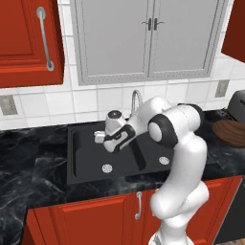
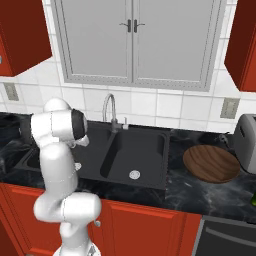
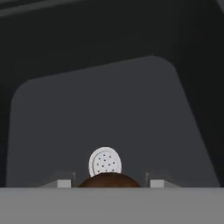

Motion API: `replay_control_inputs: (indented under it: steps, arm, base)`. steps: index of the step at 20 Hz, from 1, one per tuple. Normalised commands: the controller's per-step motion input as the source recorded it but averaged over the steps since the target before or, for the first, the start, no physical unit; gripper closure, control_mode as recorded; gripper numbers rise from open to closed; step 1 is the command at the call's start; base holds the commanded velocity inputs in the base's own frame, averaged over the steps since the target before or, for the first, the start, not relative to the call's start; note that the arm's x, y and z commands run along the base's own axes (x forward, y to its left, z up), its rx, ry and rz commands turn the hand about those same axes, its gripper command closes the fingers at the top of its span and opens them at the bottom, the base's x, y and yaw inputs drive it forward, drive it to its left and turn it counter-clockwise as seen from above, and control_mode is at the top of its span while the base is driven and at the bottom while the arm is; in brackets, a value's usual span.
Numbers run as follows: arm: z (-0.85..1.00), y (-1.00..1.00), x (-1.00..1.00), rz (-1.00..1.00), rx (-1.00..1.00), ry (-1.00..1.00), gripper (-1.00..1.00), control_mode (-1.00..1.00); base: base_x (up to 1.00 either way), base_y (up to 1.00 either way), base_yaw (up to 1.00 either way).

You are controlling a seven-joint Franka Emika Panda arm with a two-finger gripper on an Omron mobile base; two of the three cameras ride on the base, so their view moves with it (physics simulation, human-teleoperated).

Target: Pick the mushroom from the sink and place it in the bowl. Then pick the bowl and place it in the microwave. Then close the microwave door and press the start button.

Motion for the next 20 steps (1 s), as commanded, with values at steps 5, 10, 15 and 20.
replay_control_inputs:
  steps: [5, 10, 15, 20]
  arm:
    - [1.00, -0.36, -0.71, 0.00, 0.00, -0.01, 1.00, -1.00]
    - [1.00, -0.38, -0.70, -0.04, -0.01, 0.10, 1.00, -1.00]
    - [0.80, -0.45, -0.63, -0.07, -0.02, 0.24, 1.00, -1.00]
    - [0.17, -0.65, -0.73, -0.04, -0.06, 0.10, 1.00, -1.00]
  base:
    - [0.00, 0.00, 0.00]
    - [0.00, 0.00, 0.00]
    - [0.00, 0.00, 0.00]
    - [0.00, 0.00, 0.00]
